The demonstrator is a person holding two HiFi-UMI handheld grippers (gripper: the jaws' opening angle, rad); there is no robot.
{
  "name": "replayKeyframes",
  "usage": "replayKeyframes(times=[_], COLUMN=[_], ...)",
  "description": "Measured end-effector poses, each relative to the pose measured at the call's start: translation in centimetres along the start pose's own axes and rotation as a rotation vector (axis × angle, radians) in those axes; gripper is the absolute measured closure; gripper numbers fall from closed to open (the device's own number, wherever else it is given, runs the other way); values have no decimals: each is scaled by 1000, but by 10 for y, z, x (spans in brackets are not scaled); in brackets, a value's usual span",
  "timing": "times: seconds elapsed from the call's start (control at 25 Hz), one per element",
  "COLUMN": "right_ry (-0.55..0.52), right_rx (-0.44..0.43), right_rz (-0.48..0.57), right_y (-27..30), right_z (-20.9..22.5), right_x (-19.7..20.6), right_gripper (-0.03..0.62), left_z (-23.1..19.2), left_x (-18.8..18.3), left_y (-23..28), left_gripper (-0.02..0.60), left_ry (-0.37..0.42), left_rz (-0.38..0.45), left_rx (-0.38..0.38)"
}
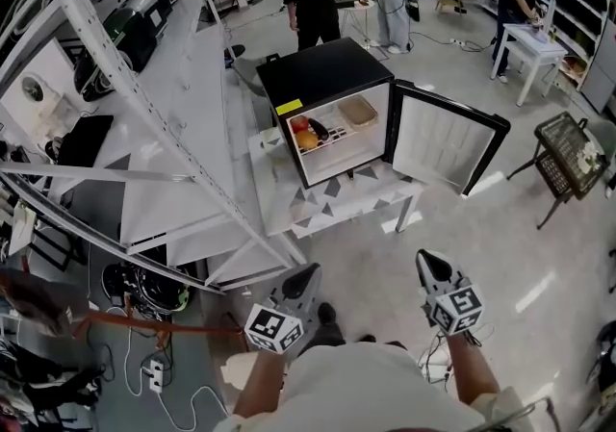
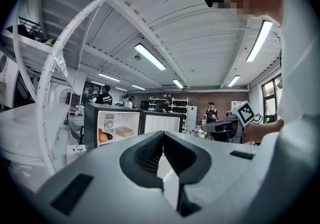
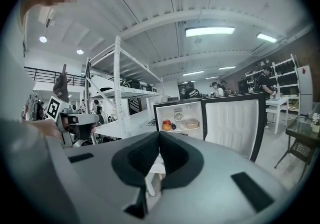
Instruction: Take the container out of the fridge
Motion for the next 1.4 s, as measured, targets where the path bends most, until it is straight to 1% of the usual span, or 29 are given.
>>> replayKeyframes(times=[0.24, 0.4, 0.48, 0.64, 0.8, 1.08, 1.4], right_ry=[-4, 28, 22, 15, 28, 22, 20], right_rx=[11, 22, 34, 52, 75, 131, 220], right_rz=[2, 0, 0, -6, -10, -25, -28], right_y=[20, 37, 46, 71, 96, 135, 173], right_z=[8, 17, 20, 30, 41, 51, 56], right_x=[-5, -9, -11, -17, -21, -31, -35], right_gripper=[588, 588, 588, 588, 588, 588, 588], left_z=[-17, -32, -41, -63, -89, -133, -187], left_x=[3, 4, 4, 0, -4, -10, -12], left_y=[16, 37, 48, 72, 97, 136, 175], left_gripper=[577, 577, 577, 577, 577, 577, 577], left_ry=[-13, -20, -16, 3, -2, -3, 1], left_rz=[-4, 2, 5, 2, 3, 1, 1], left_rx=[0, 21, 32, 54, 70, 131, 212])
Point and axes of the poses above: the fingertips, and each gripper's own axes: y forward along the fingers, z to its right, x out of its underside, the point moved 9 cm from there along -y, backward along the fingers, and after that the axes turned 4 degrees about z, right-handed, at the moved point
